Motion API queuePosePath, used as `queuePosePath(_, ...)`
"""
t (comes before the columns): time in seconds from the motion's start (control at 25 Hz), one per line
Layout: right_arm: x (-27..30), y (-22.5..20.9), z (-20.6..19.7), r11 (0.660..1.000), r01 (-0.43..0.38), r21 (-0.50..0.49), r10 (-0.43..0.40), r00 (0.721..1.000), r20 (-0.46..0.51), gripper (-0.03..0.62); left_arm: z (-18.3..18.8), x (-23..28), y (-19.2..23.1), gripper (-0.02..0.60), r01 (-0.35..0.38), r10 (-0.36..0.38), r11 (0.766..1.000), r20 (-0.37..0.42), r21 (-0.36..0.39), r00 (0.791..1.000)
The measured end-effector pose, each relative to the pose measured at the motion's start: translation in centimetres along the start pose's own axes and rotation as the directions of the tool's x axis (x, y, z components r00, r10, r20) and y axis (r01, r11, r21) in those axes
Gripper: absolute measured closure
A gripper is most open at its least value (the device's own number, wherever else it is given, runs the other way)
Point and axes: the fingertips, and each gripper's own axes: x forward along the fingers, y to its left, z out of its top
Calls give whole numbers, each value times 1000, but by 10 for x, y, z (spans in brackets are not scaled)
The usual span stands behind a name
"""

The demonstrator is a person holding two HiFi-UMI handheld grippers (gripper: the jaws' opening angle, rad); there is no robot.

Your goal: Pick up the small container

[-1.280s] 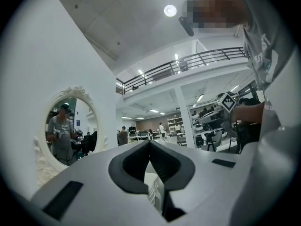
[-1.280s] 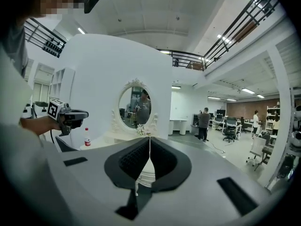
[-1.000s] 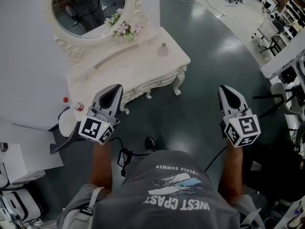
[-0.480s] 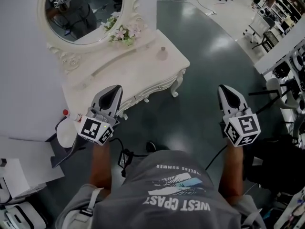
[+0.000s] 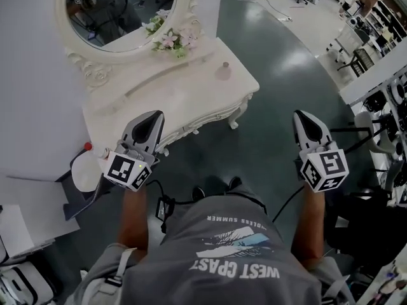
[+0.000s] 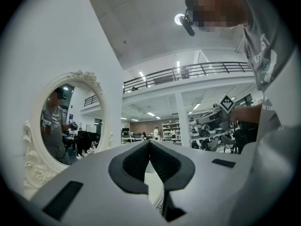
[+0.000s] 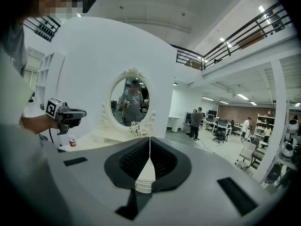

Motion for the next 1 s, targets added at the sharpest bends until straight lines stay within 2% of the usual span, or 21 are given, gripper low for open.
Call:
queuePosePath(0.2, 31, 0, 3, 999, -44, -1, 44, 999, 9, 566, -6, -5, 12, 565, -43, 43, 999, -19, 3, 999)
queuePosePath(0.48, 96, -11, 16, 989, -150, -13, 151, 988, 43, 566, -2, -4, 30, 565, -152, 153, 988, -34, 26, 988)
queuePosePath(1.0, 185, -37, 24, 962, -273, -28, 274, 961, 36, 566, -15, 21, 37, 565, -261, 261, 965, -82, 20, 962)
